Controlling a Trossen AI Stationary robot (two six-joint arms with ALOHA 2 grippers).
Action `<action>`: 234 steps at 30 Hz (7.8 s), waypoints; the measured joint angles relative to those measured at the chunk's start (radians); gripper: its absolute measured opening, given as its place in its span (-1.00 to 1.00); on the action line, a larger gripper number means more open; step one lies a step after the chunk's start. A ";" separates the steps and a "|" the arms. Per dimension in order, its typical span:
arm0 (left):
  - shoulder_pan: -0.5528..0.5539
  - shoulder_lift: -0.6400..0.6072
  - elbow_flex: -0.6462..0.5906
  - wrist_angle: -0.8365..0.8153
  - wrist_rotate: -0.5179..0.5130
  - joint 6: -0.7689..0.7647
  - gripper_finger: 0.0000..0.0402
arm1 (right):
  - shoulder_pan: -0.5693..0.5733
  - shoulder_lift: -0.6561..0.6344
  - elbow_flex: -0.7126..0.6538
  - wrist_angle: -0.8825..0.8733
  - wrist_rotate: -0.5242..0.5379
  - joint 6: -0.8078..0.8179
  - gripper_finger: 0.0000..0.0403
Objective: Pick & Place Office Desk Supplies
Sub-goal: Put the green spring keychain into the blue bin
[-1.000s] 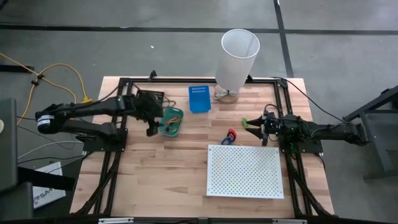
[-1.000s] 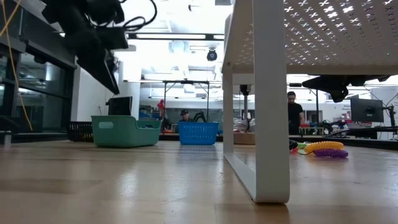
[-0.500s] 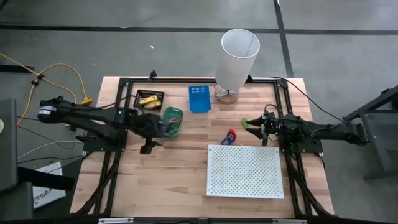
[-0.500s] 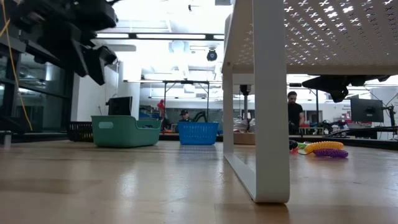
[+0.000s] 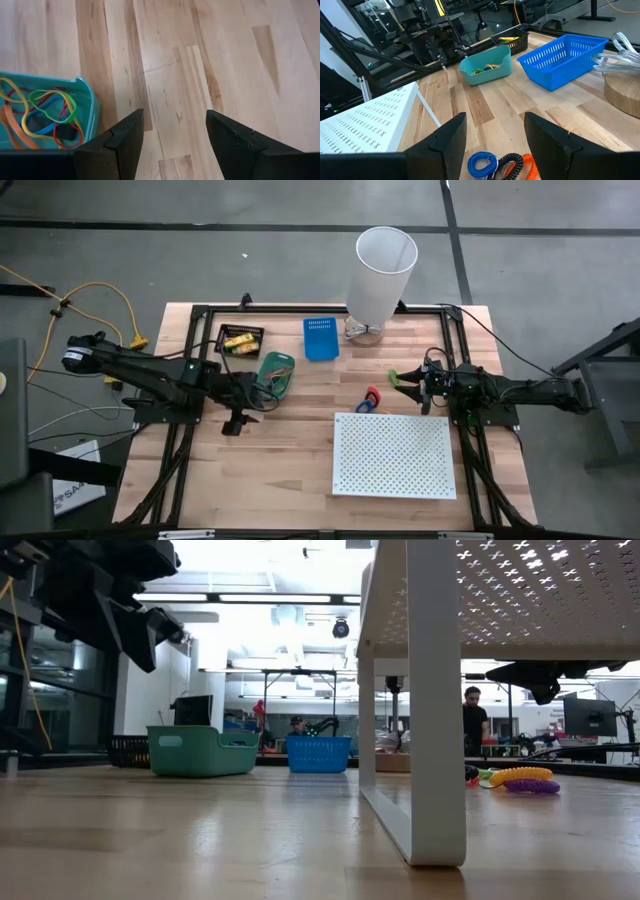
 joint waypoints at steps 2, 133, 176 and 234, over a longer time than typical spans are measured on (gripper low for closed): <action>0.000 0.000 0.000 0.000 0.000 -0.005 0.03 | 0.000 0.000 0.000 0.000 0.000 0.000 -0.07; 0.001 0.000 0.000 0.020 0.001 0.006 0.03 | -0.224 1.175 0.764 -0.612 -0.036 0.008 -0.07; 0.001 0.000 0.000 0.023 0.001 0.006 0.03 | -0.192 1.362 0.764 -0.663 0.112 0.138 -0.07; 0.000 0.000 0.000 0.078 0.001 0.003 0.03 | -0.197 1.383 0.763 -0.634 0.112 0.138 -0.71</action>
